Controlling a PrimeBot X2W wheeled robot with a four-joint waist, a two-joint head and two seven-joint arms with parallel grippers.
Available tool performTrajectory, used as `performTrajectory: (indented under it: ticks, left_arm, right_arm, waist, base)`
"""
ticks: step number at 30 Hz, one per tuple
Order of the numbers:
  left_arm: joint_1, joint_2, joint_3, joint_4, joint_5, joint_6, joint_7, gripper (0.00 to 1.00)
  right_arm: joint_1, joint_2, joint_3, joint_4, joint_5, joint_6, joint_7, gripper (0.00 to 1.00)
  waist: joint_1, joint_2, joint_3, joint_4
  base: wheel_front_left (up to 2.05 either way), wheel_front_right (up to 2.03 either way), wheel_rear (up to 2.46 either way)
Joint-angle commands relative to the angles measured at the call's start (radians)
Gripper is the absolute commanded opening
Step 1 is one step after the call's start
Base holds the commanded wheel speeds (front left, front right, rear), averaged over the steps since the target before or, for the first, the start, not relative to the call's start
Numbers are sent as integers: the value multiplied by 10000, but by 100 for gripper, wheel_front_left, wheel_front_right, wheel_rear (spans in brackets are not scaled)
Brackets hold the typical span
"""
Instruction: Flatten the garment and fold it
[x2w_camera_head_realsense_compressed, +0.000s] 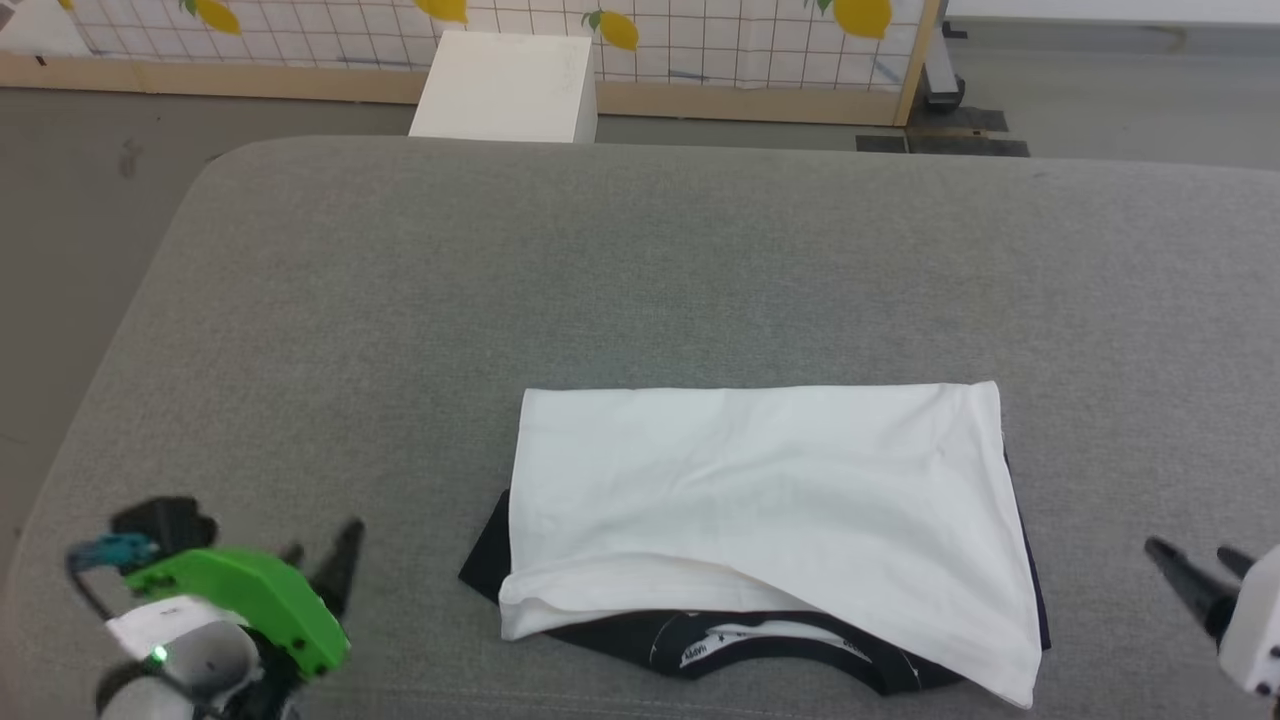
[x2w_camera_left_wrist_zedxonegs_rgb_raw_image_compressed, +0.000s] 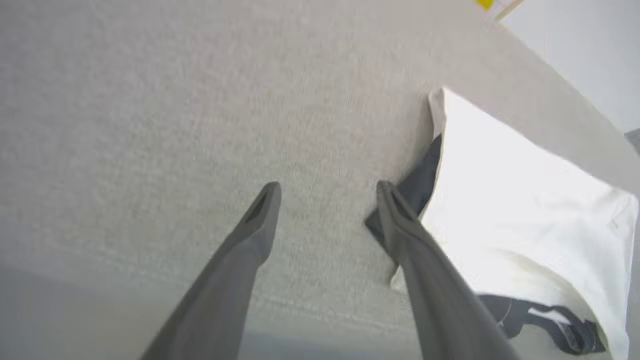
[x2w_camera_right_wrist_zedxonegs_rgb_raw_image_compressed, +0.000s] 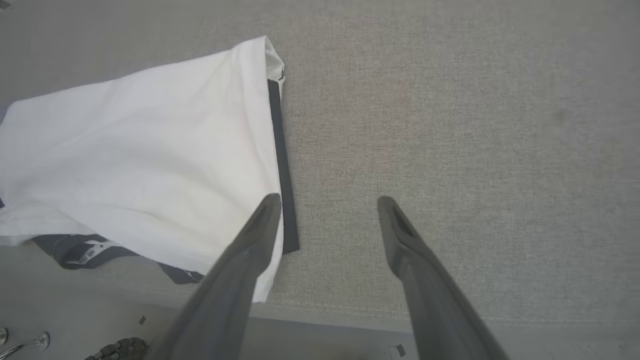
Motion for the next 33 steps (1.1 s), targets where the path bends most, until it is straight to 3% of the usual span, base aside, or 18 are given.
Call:
performTrajectory:
  ticks: [1,7,10,17,24,33]
  left_arm:
    - [-133,98,162,-229,274,-244,-718,100]
    - [-593,23,414,-686,2054,-1032,-5035,100]
    - [-955,-190,344,-853,3282,-1170,-6641,100]
    - [-1323,-1194,984,-2296,5245,-1415,-6756,100]
    - [-1098,-2051,1619,-2592,5934,-1946,-6758,100]
    - [-1103,-2536,1936,-2332,6271,-2443,-6759,100]
  right_arm:
    - [-404,-56,-4,-120,54,-15,144,100]
    - [-1560,-428,973,709,456,-15,381,100]
    - [-2045,-1096,2134,1741,918,-15,114,100]
    - [-2819,-1839,3570,3157,1569,-15,-758,100]
    - [-3250,-1973,4810,3959,2236,-15,-1400,100]
    - [-3998,-1884,6272,4554,2946,-15,-2040,100]
  waist:
    - [1,0,84,7]
    - [1,0,594,-8]
    - [1,0,1068,172]
    - [1,0,1939,552]
    - [1,0,2242,630]
    - [1,0,2380,632]
  base:
    - [0,0,0]
    - [0,0,0]
    - [0,0,0]
    - [0,0,0]
    - [0,0,0]
    - [0,0,0]
